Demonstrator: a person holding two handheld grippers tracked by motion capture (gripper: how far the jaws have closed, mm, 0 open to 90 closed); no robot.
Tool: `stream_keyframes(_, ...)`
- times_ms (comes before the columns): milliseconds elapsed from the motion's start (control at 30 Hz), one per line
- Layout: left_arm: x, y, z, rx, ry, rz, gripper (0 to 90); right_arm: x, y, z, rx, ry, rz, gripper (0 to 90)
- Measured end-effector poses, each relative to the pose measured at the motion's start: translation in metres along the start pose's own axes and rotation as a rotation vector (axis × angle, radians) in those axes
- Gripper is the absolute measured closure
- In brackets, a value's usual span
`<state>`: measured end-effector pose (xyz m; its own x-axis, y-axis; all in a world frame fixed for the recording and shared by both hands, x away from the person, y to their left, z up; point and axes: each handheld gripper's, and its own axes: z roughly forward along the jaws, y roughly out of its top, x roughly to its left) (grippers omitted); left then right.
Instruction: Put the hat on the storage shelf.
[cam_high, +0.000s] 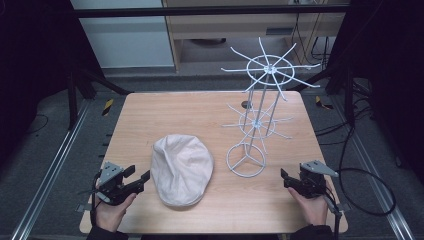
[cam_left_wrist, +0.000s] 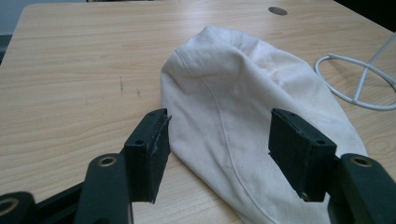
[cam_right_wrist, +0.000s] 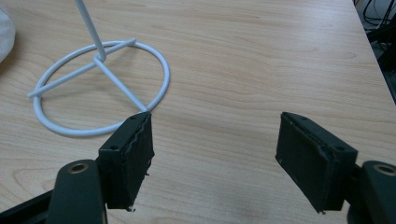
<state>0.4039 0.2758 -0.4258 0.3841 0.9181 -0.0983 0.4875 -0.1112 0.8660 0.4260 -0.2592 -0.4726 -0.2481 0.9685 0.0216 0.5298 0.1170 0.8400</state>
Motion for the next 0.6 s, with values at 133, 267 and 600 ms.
stream_keyframes(133, -0.008, 0.009, 0.001, -0.008, -0.011, 0.011, 39.4, 0.000, 0.000, 0.001, 0.003, 0.001, 0.001, 27.4)
stream_keyframes(267, -0.015, 0.014, 0.003, -0.006, -0.016, 0.031, 39.8, 0.000, 0.000, 0.001, 0.004, 0.000, -0.003, 27.4)
stream_keyframes(600, -0.032, 0.027, 0.019, 0.013, -0.008, 0.068, 39.5, -0.002, -0.001, 0.000, 0.002, -0.008, -0.006, 27.5)
